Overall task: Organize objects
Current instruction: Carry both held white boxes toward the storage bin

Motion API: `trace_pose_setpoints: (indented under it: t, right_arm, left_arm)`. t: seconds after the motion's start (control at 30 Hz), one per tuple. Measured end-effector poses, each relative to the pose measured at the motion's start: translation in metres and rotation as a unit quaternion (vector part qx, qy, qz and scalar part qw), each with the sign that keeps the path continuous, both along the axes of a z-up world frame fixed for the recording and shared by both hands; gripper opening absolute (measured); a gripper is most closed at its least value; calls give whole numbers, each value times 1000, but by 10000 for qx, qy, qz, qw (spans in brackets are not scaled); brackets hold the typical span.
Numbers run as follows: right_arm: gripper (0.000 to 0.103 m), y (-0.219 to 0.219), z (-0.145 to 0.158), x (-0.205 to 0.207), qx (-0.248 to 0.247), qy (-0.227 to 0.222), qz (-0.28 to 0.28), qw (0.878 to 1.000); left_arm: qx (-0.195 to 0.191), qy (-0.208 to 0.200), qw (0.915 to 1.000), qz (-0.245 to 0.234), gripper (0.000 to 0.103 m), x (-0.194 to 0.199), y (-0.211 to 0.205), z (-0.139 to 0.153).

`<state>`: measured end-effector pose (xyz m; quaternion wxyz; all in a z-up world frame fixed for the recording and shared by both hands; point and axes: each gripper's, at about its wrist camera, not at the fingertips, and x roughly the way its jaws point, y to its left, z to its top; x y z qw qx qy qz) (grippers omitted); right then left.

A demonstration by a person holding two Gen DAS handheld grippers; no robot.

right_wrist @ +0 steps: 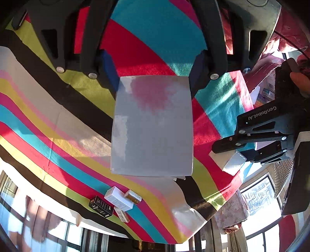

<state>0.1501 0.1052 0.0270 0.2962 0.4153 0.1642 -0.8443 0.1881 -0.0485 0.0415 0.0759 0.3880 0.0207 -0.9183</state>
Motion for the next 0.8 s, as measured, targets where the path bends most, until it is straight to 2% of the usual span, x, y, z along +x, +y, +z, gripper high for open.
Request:
trace_pose_setpoints:
  t: [0.8]
  right_arm:
    - [69, -74, 5, 52, 264, 74, 1033, 9943]
  left_arm:
    - [196, 44, 9978, 630, 46, 71, -52, -6]
